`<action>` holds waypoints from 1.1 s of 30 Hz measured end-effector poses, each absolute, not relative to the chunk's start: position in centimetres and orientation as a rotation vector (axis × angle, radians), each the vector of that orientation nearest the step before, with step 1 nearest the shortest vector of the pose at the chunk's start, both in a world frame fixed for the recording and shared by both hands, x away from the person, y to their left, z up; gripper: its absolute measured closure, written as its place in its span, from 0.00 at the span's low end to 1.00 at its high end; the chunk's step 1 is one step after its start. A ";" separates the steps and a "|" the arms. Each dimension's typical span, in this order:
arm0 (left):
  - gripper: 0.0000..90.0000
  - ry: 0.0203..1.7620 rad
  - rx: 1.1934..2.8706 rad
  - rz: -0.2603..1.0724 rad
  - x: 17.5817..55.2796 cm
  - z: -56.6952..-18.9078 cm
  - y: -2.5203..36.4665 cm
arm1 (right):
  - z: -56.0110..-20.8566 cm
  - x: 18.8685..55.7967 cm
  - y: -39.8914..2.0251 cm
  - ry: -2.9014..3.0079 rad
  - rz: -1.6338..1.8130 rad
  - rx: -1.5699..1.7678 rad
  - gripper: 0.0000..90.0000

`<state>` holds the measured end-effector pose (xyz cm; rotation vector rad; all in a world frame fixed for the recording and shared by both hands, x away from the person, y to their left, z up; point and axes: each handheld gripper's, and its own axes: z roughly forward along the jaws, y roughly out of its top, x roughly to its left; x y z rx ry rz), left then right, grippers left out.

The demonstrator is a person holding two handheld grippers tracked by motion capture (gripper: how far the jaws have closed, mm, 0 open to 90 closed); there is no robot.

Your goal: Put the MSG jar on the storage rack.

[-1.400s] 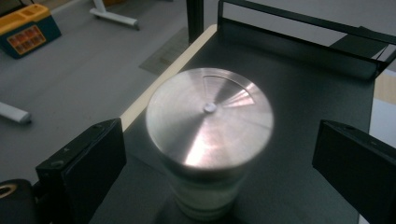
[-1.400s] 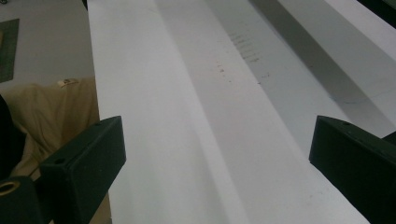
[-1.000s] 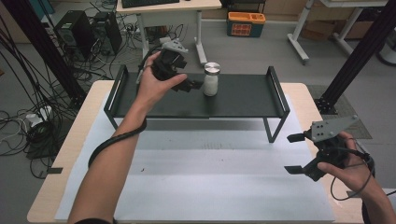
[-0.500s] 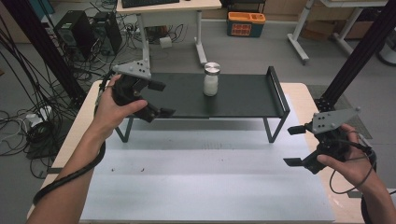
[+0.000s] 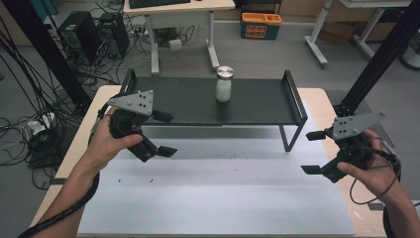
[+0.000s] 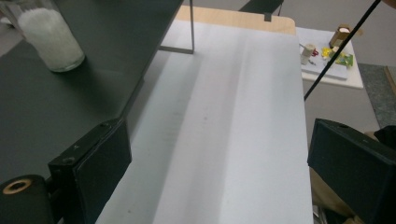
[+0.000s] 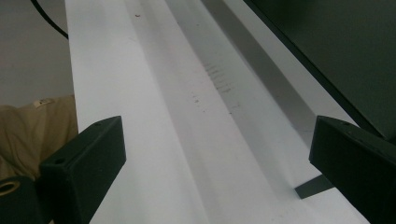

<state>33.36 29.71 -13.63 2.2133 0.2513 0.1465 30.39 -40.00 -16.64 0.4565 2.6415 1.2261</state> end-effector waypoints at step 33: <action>0.06 0.238 2.223 0.149 33.4 -13.4 29.2 | -17.2 30.8 -39.3 2.646 1.253 0.422 0.04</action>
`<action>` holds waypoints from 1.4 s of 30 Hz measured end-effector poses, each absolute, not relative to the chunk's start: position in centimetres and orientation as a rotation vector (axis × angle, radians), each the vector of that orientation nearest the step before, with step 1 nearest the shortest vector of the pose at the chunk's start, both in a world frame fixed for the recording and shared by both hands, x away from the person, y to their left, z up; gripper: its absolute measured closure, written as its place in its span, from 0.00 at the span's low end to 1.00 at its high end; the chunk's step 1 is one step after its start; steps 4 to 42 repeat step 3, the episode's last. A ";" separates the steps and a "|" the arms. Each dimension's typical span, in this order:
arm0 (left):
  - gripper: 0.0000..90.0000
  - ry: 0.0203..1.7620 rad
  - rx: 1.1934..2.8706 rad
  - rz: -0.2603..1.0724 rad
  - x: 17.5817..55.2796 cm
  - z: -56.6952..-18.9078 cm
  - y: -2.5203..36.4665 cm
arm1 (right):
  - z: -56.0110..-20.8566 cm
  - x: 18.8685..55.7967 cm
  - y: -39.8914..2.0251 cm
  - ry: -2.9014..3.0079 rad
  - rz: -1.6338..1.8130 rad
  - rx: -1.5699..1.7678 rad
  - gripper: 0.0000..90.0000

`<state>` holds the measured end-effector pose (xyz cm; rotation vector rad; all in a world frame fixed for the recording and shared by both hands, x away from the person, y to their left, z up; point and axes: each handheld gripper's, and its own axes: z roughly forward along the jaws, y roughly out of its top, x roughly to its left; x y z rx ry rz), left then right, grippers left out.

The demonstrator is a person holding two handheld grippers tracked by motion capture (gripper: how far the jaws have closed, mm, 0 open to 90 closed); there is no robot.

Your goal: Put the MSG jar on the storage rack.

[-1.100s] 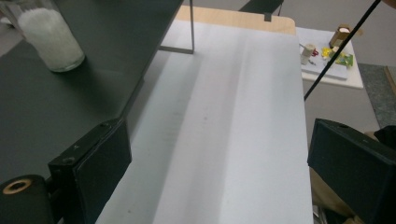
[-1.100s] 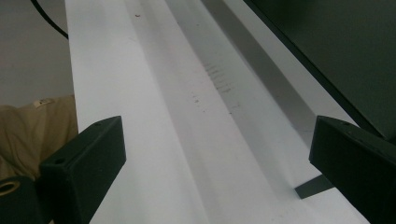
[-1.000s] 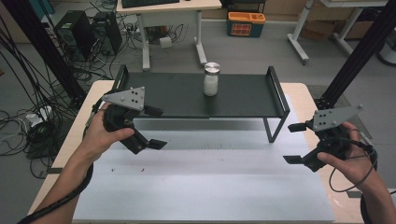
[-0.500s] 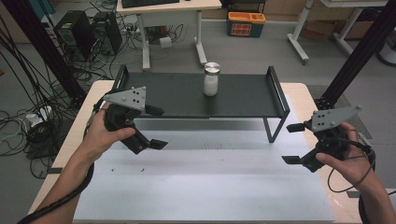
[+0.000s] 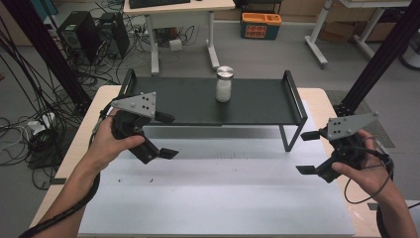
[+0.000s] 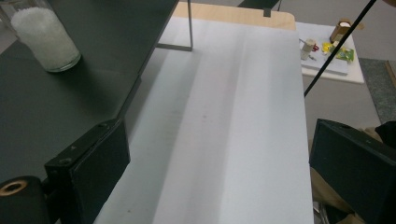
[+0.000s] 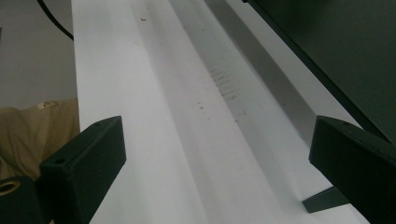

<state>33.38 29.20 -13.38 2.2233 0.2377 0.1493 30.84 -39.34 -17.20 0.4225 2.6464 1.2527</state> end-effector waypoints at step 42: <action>0.06 0.238 2.223 0.148 33.3 -13.4 29.1 | -17.2 30.8 -39.3 2.647 1.256 0.417 0.04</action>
